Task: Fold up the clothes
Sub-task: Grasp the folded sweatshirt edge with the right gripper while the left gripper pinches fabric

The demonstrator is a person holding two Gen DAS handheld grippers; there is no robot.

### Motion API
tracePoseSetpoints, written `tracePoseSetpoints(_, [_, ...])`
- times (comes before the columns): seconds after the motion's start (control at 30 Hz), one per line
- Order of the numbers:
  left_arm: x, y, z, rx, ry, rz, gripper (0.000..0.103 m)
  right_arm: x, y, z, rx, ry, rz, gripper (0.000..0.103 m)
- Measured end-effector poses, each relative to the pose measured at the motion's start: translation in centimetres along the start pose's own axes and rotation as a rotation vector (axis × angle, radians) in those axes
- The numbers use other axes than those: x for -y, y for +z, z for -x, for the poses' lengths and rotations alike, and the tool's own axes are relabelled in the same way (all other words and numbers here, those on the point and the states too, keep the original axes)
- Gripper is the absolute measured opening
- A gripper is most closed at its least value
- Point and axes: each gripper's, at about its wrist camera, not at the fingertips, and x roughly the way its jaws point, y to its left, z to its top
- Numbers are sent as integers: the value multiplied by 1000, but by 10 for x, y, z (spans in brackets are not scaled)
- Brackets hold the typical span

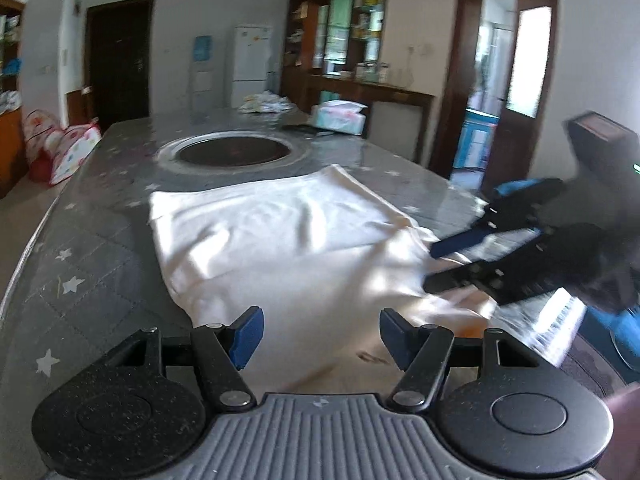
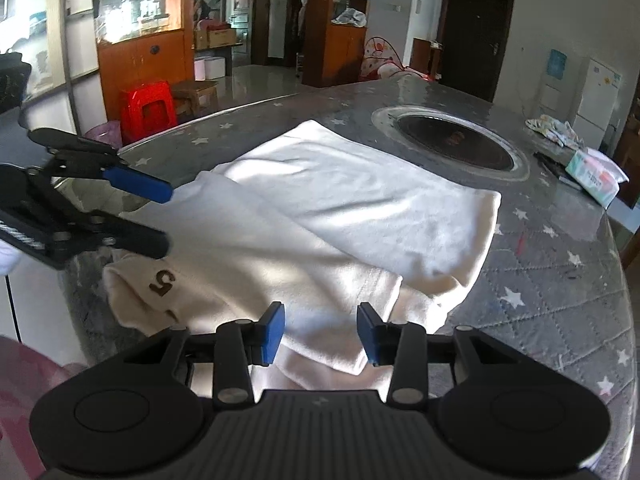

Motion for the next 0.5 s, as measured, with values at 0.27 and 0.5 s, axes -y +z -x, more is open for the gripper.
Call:
tracePoseSetpoints(0.27, [29, -19, 24, -9, -72, -166, 72, -10, -13, 29, -11, 7, 59, 45])
tracePoseSetpoints(0.5, [35, -29, 4, -35, -45, -218, 63, -24, -25, 40, -53, -3, 152, 53])
